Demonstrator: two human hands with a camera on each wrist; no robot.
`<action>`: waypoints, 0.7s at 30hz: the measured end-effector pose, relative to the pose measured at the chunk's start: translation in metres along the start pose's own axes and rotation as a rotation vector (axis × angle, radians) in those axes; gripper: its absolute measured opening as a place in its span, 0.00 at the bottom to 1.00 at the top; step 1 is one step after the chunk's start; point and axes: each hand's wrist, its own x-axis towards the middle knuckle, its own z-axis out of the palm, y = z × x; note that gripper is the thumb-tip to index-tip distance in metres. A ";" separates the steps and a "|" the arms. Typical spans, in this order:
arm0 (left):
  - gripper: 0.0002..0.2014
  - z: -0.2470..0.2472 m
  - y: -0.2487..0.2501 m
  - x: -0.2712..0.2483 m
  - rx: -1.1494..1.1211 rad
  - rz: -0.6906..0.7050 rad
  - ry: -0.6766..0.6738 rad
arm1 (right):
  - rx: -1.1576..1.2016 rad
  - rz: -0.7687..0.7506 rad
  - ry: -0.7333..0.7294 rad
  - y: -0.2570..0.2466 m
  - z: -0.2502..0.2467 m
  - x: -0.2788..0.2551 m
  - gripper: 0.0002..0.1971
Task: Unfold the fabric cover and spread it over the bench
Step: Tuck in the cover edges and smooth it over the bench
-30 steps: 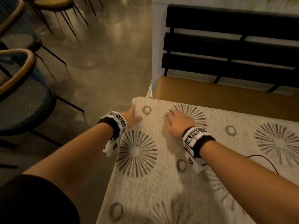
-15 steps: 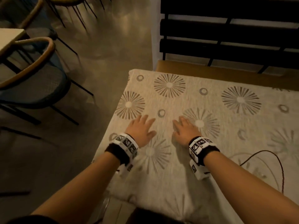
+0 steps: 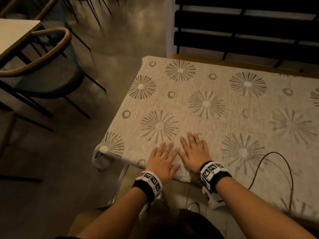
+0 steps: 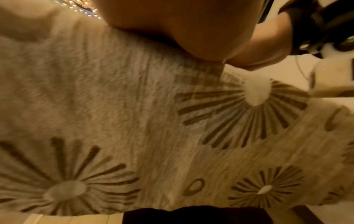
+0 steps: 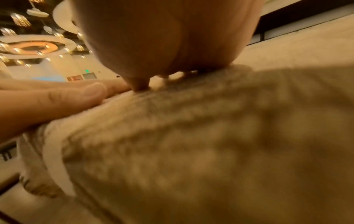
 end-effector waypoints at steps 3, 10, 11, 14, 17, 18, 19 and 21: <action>0.30 0.000 -0.051 -0.010 -0.022 -0.132 0.060 | -0.043 0.000 -0.046 0.005 0.003 0.001 0.32; 0.34 -0.016 -0.202 -0.045 -0.356 -0.748 0.139 | -0.068 0.028 -0.132 0.004 -0.004 0.004 0.33; 0.37 -0.021 -0.207 -0.043 -0.345 -0.825 0.127 | -0.070 0.032 -0.133 0.002 -0.005 0.004 0.33; 0.35 -0.039 -0.179 -0.032 -0.144 -0.723 0.221 | -0.067 0.036 -0.118 -0.004 -0.010 0.002 0.33; 0.33 -0.032 -0.122 -0.027 0.006 -0.167 0.136 | -0.093 0.022 -0.143 -0.009 -0.012 0.000 0.35; 0.32 -0.024 -0.113 -0.031 0.011 -0.059 0.064 | -0.108 0.014 -0.156 -0.010 -0.013 0.000 0.36; 0.33 -0.017 -0.116 -0.033 -0.006 -0.054 0.023 | -0.124 0.003 -0.164 -0.011 -0.015 0.000 0.37; 0.33 -0.010 -0.140 -0.038 -0.093 -0.193 0.046 | -0.148 -0.018 -0.167 -0.012 -0.019 0.001 0.38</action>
